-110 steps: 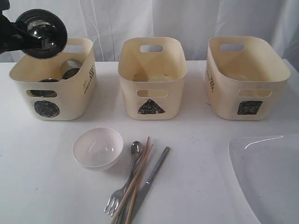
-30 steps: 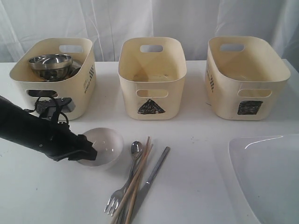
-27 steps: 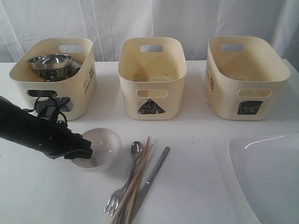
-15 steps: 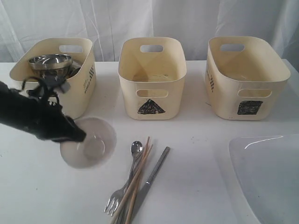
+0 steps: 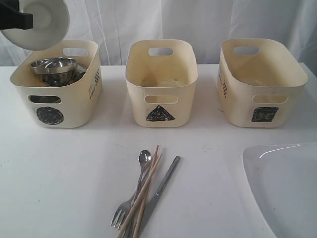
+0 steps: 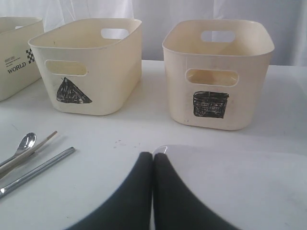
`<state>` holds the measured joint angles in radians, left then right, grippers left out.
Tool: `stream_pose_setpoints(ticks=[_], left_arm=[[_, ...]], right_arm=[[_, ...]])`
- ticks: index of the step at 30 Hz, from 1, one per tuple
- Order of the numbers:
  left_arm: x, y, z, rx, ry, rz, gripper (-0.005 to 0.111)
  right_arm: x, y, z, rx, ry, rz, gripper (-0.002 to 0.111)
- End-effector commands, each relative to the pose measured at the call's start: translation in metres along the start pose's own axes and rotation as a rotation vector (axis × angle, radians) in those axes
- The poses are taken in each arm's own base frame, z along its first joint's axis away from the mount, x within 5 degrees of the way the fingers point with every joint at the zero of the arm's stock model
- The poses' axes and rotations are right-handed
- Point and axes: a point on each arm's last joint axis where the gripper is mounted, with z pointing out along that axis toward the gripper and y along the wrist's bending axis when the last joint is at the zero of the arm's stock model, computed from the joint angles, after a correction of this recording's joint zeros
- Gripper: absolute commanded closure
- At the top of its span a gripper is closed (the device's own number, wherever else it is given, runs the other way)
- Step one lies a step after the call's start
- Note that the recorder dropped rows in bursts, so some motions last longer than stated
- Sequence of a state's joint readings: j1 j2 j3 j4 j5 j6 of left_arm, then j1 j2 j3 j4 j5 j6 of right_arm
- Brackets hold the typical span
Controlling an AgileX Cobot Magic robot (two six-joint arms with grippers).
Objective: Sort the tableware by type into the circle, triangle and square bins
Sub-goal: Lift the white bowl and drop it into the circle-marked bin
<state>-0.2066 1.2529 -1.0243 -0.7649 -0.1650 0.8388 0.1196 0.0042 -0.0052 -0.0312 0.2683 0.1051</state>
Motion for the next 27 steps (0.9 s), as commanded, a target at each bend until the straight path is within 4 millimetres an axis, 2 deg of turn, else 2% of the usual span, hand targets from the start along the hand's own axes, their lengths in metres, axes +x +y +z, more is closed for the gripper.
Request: stream_pose_setpoints(ticks=[1,5,11,13,21,24,27], left_arm=[[0.01,0.011,0.023,-0.144,-0.031,0.001,0.107],[0.018,0.02,0.059,-0.29,-0.138,0.179,0.107],[0.031,0.006,0.121,-0.137,-0.08,0.439,0.107],[0.036,0.005,0.137,-0.123,-0.066,0.461,0.107],[0.043,0.01,0.172,-0.14,-0.065,0.5,0.106],[0.049,0.02,0.184,-0.156,-0.048,0.497,0.098],[0.057,0.029,0.19,-0.173,-0.03,0.491,0.084]], right_arm=[[0.001,0.0,0.0,-0.002,-0.004,0.002,0.108],[0.001,0.0,0.0,-0.002,-0.004,0.002,0.108],[0.001,0.0,0.0,-0.002,-0.004,0.002,0.108],[0.001,0.0,0.0,-0.002,-0.004,0.002,0.108],[0.001,0.0,0.0,-0.002,-0.004,0.002,0.108],[0.001,0.0,0.0,-0.002,-0.004,0.002,0.108],[0.001,0.0,0.0,-0.002,-0.004,0.002,0.108]])
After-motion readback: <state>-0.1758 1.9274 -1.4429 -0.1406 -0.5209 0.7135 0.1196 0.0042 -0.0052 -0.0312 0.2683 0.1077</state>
